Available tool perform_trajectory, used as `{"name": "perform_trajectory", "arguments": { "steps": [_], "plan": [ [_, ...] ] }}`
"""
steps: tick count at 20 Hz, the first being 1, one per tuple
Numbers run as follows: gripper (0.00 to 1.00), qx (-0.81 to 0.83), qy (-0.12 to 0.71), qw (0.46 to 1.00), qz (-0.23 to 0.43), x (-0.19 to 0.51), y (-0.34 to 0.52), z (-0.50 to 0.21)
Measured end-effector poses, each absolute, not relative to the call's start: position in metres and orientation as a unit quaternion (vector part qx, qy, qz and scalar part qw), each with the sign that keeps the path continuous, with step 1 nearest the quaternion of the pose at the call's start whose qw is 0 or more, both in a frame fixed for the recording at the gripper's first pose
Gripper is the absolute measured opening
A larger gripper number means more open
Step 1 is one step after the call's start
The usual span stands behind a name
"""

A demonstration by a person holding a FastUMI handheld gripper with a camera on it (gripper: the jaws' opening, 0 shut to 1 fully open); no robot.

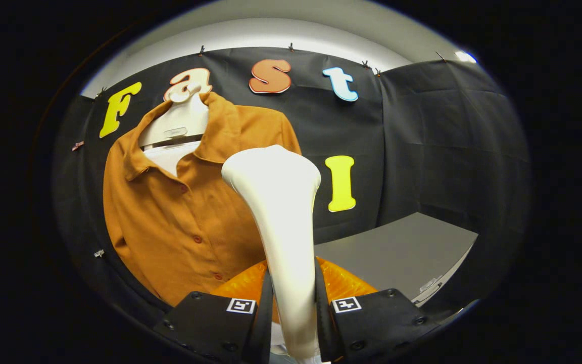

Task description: Iron the clothes twice with a garment steamer, once on the left side and once on the right side.

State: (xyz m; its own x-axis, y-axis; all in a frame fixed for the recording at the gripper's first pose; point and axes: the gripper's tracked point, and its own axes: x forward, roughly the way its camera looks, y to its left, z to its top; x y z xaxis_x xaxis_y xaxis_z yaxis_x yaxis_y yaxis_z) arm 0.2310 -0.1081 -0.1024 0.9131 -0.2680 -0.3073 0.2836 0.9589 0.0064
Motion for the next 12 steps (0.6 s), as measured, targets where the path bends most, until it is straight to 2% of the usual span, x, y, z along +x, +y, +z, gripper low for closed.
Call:
{"name": "perform_trajectory", "arguments": {
  "steps": [12],
  "plan": [
    [0.41, -0.012, 0.216, 0.968, -0.131, 0.276, -0.075, -0.152]
  ]
}}
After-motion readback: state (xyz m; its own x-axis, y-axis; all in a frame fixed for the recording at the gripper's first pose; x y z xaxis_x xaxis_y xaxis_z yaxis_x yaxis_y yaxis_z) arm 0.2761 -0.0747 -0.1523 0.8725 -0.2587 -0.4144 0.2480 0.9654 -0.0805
